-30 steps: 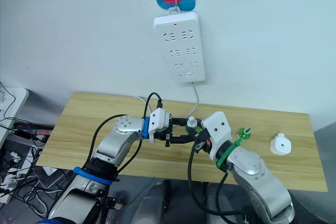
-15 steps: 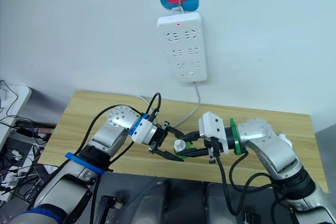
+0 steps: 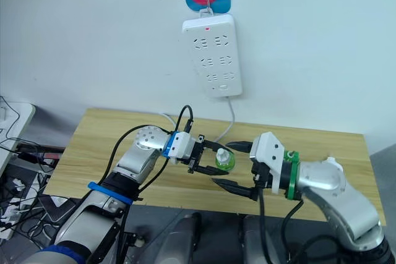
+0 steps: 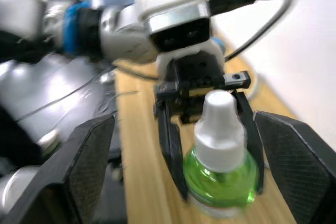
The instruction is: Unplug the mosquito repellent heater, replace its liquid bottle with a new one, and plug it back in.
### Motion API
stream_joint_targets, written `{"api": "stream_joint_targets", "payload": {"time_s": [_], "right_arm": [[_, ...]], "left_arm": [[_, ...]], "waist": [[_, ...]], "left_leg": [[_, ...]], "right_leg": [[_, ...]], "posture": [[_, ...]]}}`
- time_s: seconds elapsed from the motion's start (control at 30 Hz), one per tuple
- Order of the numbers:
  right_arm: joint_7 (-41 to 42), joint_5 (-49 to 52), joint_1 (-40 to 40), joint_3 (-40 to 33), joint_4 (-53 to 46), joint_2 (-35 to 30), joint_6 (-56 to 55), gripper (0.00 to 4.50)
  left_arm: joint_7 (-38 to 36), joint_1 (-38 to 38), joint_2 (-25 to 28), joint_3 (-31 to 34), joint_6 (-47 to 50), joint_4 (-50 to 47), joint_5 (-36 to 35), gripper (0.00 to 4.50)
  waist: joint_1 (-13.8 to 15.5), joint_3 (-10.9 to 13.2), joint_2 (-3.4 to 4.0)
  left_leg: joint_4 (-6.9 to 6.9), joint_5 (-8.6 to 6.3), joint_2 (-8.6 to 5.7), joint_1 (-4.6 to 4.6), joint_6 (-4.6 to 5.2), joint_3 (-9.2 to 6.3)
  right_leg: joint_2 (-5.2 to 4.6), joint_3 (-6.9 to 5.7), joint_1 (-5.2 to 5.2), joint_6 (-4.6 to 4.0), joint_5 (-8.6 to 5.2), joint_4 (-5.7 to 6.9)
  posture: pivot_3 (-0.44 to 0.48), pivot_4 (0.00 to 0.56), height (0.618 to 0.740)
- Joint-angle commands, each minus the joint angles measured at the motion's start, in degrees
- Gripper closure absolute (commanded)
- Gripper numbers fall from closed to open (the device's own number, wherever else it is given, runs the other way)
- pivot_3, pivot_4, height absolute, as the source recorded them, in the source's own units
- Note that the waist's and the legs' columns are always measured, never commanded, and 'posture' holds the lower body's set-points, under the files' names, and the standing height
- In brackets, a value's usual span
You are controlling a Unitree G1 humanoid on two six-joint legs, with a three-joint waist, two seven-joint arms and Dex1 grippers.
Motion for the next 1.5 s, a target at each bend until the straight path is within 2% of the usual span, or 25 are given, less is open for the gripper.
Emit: {"api": "stream_joint_targets", "payload": {"time_s": [0.03,0.13,0.2,0.3,0.5,0.53,0.7,0.77,0.87,0.97,1.07,1.13,1.23,1.4,1.5], "right_arm": [[-9.9,-4.4,0.8,2.4,-4.4,3.4,2.4,0.02],[-17.7,-7.9,-0.5,5.9,-4.1,9.1,4.4,0.02],[-20.2,-9.7,-1.4,7.2,-3.5,11.2,5.1,0.38],[-20.3,-9.8,-1.3,7.8,-3.4,11.2,6.3,1.29],[-19.1,-10.2,-0.5,8.0,-2.9,9.7,6.2,3.49],[-18.8,-10.4,-0.1,8.2,-2.9,9.2,5.9,3.51],[-17.6,-10.1,-0.2,7.7,-2.6,8.5,4.3,3.51],[-14.1,-8.4,-1.4,7.3,-2.2,7.3,2.5,3.51],[-3.6,-4.2,-4.5,6.4,0.1,4.4,-3.2,3.51],[10.8,2.8,-9.3,5.7,4.4,0.8,-6.2,3.51],[24.8,5.8,-16.1,7.0,13.6,-2.2,-8.3,3.51],[30.3,3.9,-20.7,9.0,20.6,-2.2,-11.2,3.51],[33.5,1.9,-23.8,10.1,25.7,-1.7,-14.2,3.51],[33.8,3.8,-23.1,7.3,23.5,-3.9,-11.9,1.73],[28.9,4.0,-16.6,2.3,16.5,-7.4,-9.9,0.64]], "left_arm": [[4.1,1.1,-0.8,1.9,2.0,-3.1,1.0,2.28],[6.9,1.4,-1.7,2.8,3.9,-3.5,1.6,2.28],[7.0,1.4,-2.0,2.8,3.7,-3.7,1.9,2.28],[6.8,1.0,-2.2,3.0,3.8,-3.1,2.0,2.28],[6.5,0.1,-3.2,3.0,3.3,-2.1,2.3,2.28],[6.4,0.2,-3.2,3.0,3.3,-2.1,2.3,2.28],[5.7,0.8,-3.0,3.2,3.4,-2.5,2.5,2.28],[4.4,1.2,-2.7,3.1,4.0,-3.1,1.7,2.28],[-0.6,1.6,-1.9,2.6,3.7,-4.3,-0.1,2.28],[-8.0,2.3,-0.6,2.0,-0.5,-5.2,-1.7,2.28],[-12.5,2.7,4.2,-2.6,-3.9,-6.5,-4.3,2.28],[-12.8,1.9,5.9,-4.6,-5.1,-6.1,-5.3,2.28],[-12.8,0.6,6.1,-5.5,-6.0,-4.6,-5.9,2.28],[-12.8,-0.6,3.5,-3.0,-5.9,-1.7,-4.1,2.28],[-11.7,-0.5,2.4,-1.7,-5.6,-0.9,-3.2,2.28]], "waist": [[0.0,0.0,0.01],[0.0,0.0,0.00],[0.0,0.0,0.01],[0.0,0.0,-0.02],[0.0,-0.1,-0.02],[0.0,-0.1,-0.01],[0.0,-0.1,-0.02],[0.0,-0.1,-0.02],[0.0,-0.1,-0.02],[-0.2,-0.1,-0.02],[-0.1,-0.1,-0.02],[-0.1,-0.1,-0.02],[0.1,-0.1,-0.03],[0.4,-0.1,-0.04],[0.7,-0.1,-0.04]], "left_leg": [[-0.02,0.03,0.00,0.01,-0.06,0.01],[-0.03,0.11,0.00,0.02,-0.17,-0.06],[-0.04,0.11,0.00,0.02,-0.18,-0.04],[-0.05,0.14,-0.03,0.00,-0.23,0.00],[-0.05,0.12,-0.03,-0.02,-0.20,-0.01],[-0.04,0.12,-0.02,-0.02,-0.19,-0.01],[-0.04,0.12,-0.02,-0.02,-0.18,-0.01],[-0.04,0.12,-0.03,-0.02,-0.18,-0.01],[-0.02,0.12,-0.03,-0.02,-0.18,0.01],[-0.03,0.11,-0.02,0.00,-0.17,0.04],[-0.04,0.12,0.00,0.08,-0.16,0.06],[-0.03,0.12,0.01,0.11,-0.15,0.04],[-0.03,0.13,0.01,0.13,-0.14,0.04],[0.01,0.12,-0.07,0.01,-0.13,0.01],[0.01,0.12,-0.05,-0.05,-0.13,-0.07]], "right_leg": [[0.01,0.00,-0.02,0.00,0.00,0.02],[0.05,0.00,-0.03,0.01,-0.01,0.09],[0.05,0.00,-0.07,0.00,-0.01,0.10],[0.04,-0.04,-0.06,0.00,0.00,0.05],[0.03,-0.06,-0.06,-0.01,0.00,0.03],[0.03,-0.07,-0.06,-0.01,0.00,0.04],[0.04,-0.07,-0.06,-0.01,0.00,0.06],[0.04,-0.07,-0.06,-0.01,0.00,0.07],[0.05,-0.08,-0.05,-0.01,0.00,0.07],[0.07,-0.09,-0.03,-0.02,0.01,0.06],[0.08,-0.07,0.01,-0.04,0.02,0.07],[0.09,-0.10,0.03,-0.05,0.02,0.09],[0.10,-0.08,0.02,-0.07,0.03,0.14],[0.00,-0.11,0.02,-0.07,0.03,0.03],[-0.01,-0.17,-0.01,-0.07,0.04,0.03]], "posture": [[0.174,0.273,0.740],[0.163,0.270,0.740],[0.163,0.268,0.740],[0.157,0.262,0.740],[0.157,0.257,0.740],[0.160,0.255,0.740],[0.160,0.255,0.740],[0.162,0.253,0.740],[0.158,0.261,0.740],[0.166,0.263,0.740],[0.177,0.264,0.740],[0.194,0.270,0.740],[0.194,0.270,0.740],[0.202,0.273,0.740],[0.196,0.280,0.740]]}}
